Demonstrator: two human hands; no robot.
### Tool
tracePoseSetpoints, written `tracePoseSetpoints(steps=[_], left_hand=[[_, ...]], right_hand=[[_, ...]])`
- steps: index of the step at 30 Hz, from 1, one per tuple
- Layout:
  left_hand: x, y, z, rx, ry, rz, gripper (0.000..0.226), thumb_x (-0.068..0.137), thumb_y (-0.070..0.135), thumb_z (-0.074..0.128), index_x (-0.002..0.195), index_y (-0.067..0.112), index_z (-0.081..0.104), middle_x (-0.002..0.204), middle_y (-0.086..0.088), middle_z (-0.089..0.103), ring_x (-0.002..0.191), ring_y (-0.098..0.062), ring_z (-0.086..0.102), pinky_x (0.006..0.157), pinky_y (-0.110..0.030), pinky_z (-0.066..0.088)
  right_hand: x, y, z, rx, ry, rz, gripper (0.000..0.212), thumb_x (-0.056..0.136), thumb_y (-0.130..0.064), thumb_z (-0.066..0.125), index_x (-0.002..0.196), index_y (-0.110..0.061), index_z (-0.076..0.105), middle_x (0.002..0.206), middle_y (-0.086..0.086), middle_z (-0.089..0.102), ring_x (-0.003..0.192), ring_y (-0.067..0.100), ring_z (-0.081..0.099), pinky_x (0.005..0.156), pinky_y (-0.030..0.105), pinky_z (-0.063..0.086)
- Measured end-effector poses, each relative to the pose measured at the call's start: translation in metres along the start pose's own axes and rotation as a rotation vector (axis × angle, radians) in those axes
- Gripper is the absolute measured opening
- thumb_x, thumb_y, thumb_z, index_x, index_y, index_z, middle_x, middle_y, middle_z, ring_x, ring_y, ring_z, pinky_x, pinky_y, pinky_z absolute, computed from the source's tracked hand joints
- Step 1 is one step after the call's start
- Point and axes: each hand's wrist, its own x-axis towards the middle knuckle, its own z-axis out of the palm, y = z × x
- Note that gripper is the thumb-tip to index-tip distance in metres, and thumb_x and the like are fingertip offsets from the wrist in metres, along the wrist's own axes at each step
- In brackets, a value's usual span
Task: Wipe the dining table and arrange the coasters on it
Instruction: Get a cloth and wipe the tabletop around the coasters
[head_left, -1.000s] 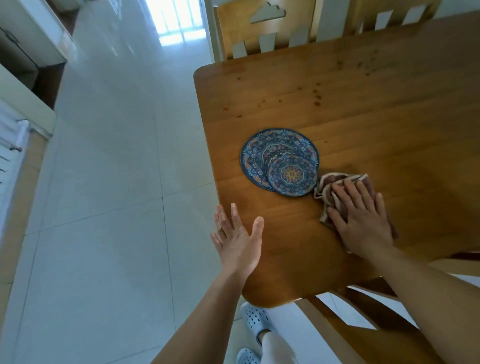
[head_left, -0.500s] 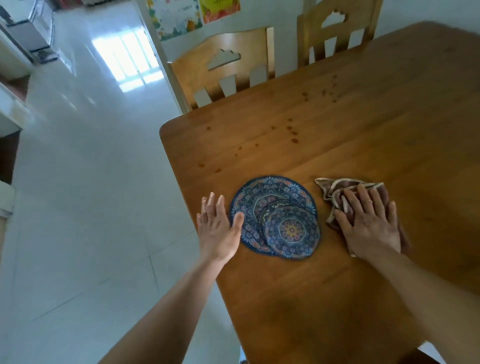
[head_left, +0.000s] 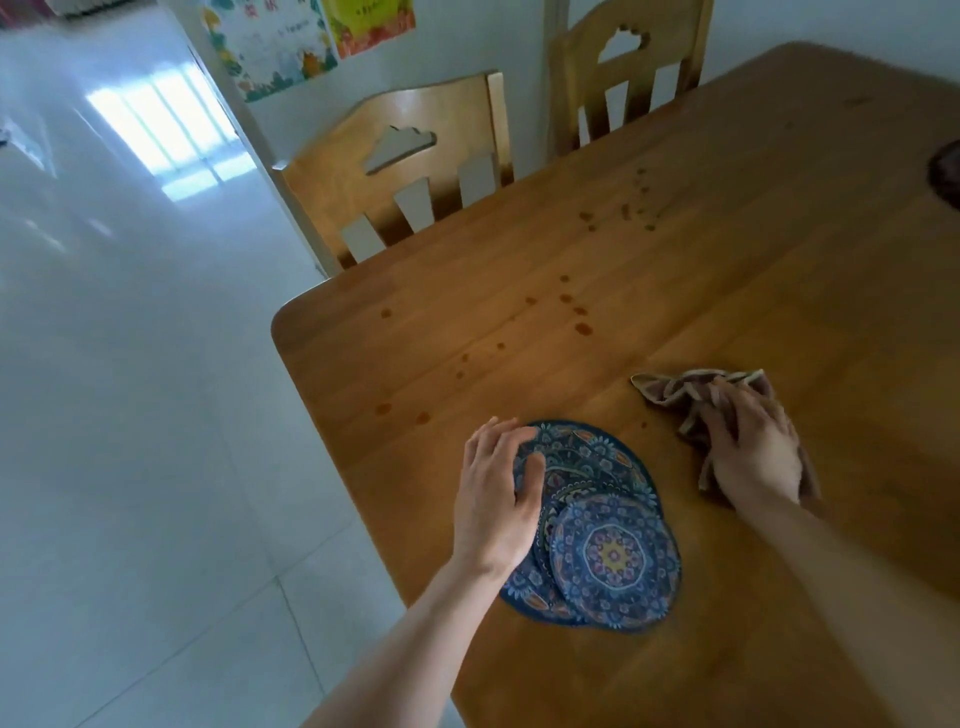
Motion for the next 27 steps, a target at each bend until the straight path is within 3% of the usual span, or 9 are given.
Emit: tracePoseSetpoints(steps=[3,6,8,10,12,15,20,24,27], left_hand=[[0.014,0.022,-0.009,-0.338,-0.086,-0.155,0.022,0.100,0.034,0.051,0.117,0.028,0.064,0.119,0.021,0.063,0.113,0.009,0.053,0.100,-0.024,0.045],[0.031,0.044,-0.020,-0.691,-0.152,-0.314,0.024,0.098,0.041,0.051,0.116,0.032,0.064,0.122,0.013,0.066,0.114,0.002,0.058,0.104,-0.030,0.045],[0.043,0.054,-0.029,-0.874,-0.225,-0.384,0.051,0.090,0.061,0.051,0.129,0.029,0.058,0.131,0.007,0.062,0.122,-0.006,0.056,0.108,-0.038,0.042],[0.055,0.059,-0.043,-1.007,-0.260,-0.422,0.071,0.079,0.072,0.059,0.133,0.027,0.056,0.130,0.000,0.063,0.121,-0.015,0.059,0.105,-0.044,0.045],[0.065,0.057,-0.061,-1.001,-0.206,-0.445,0.060,0.079,0.059,0.068,0.128,0.025,0.059,0.123,-0.002,0.067,0.113,-0.017,0.064,0.101,-0.046,0.048],[0.082,0.025,-0.093,-1.015,-0.131,-0.468,0.024,0.092,0.016,0.063,0.117,0.016,0.066,0.112,-0.013,0.071,0.104,-0.028,0.069,0.092,-0.046,0.054],[0.129,-0.049,-0.144,-0.559,-0.183,-0.422,0.029,0.094,0.020,0.063,0.123,0.018,0.062,0.119,-0.006,0.068,0.115,-0.028,0.062,0.095,-0.039,0.049],[0.141,-0.086,-0.137,0.171,-0.011,-0.182,0.057,0.096,0.057,0.044,0.146,0.029,0.038,0.152,0.002,0.040,0.141,-0.021,0.031,0.113,-0.047,0.032],[0.120,-0.095,-0.101,0.450,-0.209,0.058,0.061,0.095,0.067,0.019,0.150,0.040,0.029,0.161,0.009,0.022,0.151,-0.019,0.009,0.121,-0.051,0.005]], right_hand=[[0.010,-0.041,-0.015,0.434,0.043,0.237,0.024,0.101,-0.032,0.046,0.111,-0.014,0.058,0.108,0.010,0.061,0.107,0.036,0.057,0.076,0.036,0.048],[-0.002,-0.104,-0.031,0.720,0.034,0.179,0.014,0.101,-0.020,0.048,0.104,-0.014,0.061,0.086,-0.004,0.065,0.089,0.018,0.068,0.060,0.018,0.047],[-0.019,-0.143,-0.024,0.891,-0.155,0.136,0.020,0.100,-0.028,0.050,0.104,-0.015,0.065,0.084,-0.006,0.071,0.080,0.007,0.071,0.063,0.016,0.054],[-0.037,-0.177,-0.005,0.962,-0.457,0.223,0.052,0.085,-0.066,0.050,0.112,-0.024,0.065,0.100,0.000,0.072,0.094,0.016,0.070,0.072,0.031,0.060],[-0.045,-0.199,0.017,0.926,-0.633,0.268,0.086,0.071,-0.089,0.033,0.136,-0.036,0.050,0.136,-0.002,0.050,0.127,0.019,0.050,0.094,0.041,0.052],[-0.049,-0.228,0.035,0.932,-0.561,0.171,0.075,0.081,-0.083,0.016,0.138,-0.046,0.048,0.141,-0.011,0.039,0.132,0.009,0.035,0.101,0.022,0.040],[-0.040,-0.238,0.066,0.626,-0.274,0.001,0.029,0.101,-0.043,0.041,0.117,-0.037,0.064,0.126,-0.014,0.061,0.126,0.011,0.047,0.113,0.040,0.032],[-0.045,-0.204,0.084,-0.031,-0.158,0.056,0.036,0.101,-0.038,0.037,0.132,-0.029,0.054,0.140,-0.008,0.050,0.130,0.017,0.033,0.106,0.040,0.030],[-0.058,-0.181,0.098,-0.283,-0.062,0.085,0.049,0.097,-0.045,0.030,0.136,-0.025,0.051,0.145,0.001,0.047,0.138,0.022,0.031,0.112,0.049,0.024]])
